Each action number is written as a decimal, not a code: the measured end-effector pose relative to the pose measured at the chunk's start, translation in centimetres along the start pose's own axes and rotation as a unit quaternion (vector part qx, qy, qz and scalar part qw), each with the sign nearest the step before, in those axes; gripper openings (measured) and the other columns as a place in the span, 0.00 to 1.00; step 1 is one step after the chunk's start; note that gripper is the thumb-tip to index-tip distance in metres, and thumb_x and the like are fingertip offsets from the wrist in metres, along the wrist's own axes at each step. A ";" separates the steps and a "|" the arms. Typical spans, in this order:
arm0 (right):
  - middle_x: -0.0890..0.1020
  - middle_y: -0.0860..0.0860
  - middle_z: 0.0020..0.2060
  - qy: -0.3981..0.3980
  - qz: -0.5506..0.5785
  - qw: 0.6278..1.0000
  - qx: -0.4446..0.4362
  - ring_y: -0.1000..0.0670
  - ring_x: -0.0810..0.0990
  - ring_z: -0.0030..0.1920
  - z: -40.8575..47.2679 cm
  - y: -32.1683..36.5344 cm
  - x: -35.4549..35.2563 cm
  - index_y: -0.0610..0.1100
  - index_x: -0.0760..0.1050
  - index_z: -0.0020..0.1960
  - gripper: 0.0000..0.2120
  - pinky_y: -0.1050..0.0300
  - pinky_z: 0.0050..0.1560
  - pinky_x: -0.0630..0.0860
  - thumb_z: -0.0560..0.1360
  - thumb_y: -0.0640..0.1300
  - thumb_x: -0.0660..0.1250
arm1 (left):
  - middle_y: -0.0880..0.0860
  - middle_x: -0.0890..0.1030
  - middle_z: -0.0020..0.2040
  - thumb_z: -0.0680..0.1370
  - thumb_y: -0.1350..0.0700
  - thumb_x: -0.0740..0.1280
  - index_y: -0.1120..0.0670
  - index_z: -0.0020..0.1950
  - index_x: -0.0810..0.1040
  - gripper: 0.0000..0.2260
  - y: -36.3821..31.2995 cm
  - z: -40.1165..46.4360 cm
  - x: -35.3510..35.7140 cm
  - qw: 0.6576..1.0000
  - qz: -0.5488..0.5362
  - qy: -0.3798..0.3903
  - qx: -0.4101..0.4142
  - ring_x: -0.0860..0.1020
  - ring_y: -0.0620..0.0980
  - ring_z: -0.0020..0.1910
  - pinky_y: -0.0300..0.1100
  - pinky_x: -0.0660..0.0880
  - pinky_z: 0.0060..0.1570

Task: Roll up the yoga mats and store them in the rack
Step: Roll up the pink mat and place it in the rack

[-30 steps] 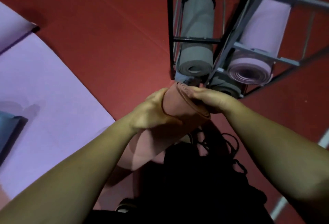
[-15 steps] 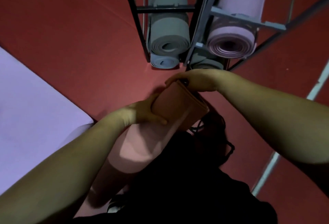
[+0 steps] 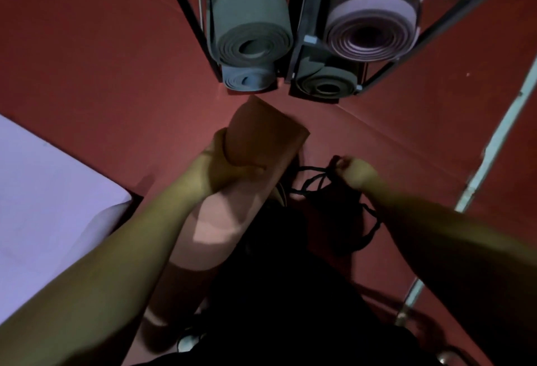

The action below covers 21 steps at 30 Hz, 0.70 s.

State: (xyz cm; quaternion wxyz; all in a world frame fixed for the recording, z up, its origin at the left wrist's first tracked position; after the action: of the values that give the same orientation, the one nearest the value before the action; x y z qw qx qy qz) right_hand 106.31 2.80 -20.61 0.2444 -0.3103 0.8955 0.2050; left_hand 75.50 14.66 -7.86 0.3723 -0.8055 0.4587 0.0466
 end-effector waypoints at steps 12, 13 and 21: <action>0.70 0.47 0.68 -0.050 -0.248 0.962 -0.102 0.43 0.66 0.69 -0.9 0.9 9.8 0.48 0.72 0.69 0.21 0.48 0.63 0.62 0.78 0.51 0.64 | 0.45 0.70 0.61 0.68 0.50 0.79 0.51 0.78 0.56 0.46 0.4 -0.2 -0.1 1.000 -0.013 -0.015 0.022 0.70 0.45 0.56 0.25 0.66 0.36; 0.70 0.47 0.69 -0.042 -0.242 0.965 -0.092 0.43 0.64 0.70 -0.9 1.2 9.6 0.49 0.71 0.70 0.20 0.48 0.65 0.60 0.79 0.51 0.62 | 0.45 0.70 0.60 0.69 0.50 0.79 0.50 0.78 0.56 0.45 0.6 -0.6 -0.4 0.999 -0.013 -0.019 0.022 0.70 0.45 0.55 0.22 0.65 0.33; 0.82 0.49 0.52 -0.064 -0.197 0.974 -0.089 0.43 0.78 0.55 -4.9 4.6 2.6 0.48 0.80 0.54 0.10 0.49 0.52 0.64 0.77 0.50 0.65 | 0.47 0.75 0.62 0.65 0.44 0.81 0.46 0.74 0.62 0.43 0.9 -6.3 -4.2 0.996 -0.047 -0.078 0.014 0.74 0.48 0.59 0.42 0.69 0.51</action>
State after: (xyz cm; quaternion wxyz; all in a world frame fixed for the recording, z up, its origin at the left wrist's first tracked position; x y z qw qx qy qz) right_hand 100.00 2.44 -17.17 0.3084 -0.4874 0.7772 0.2516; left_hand 70.67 13.29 -2.09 0.4200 -0.8147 0.3905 0.0857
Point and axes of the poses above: each hand's wrist, its own z-axis towards the middle knuckle, its own x-axis out of the palm, y = z × x, the point moved 7 cm from there along z, towards the middle knuckle
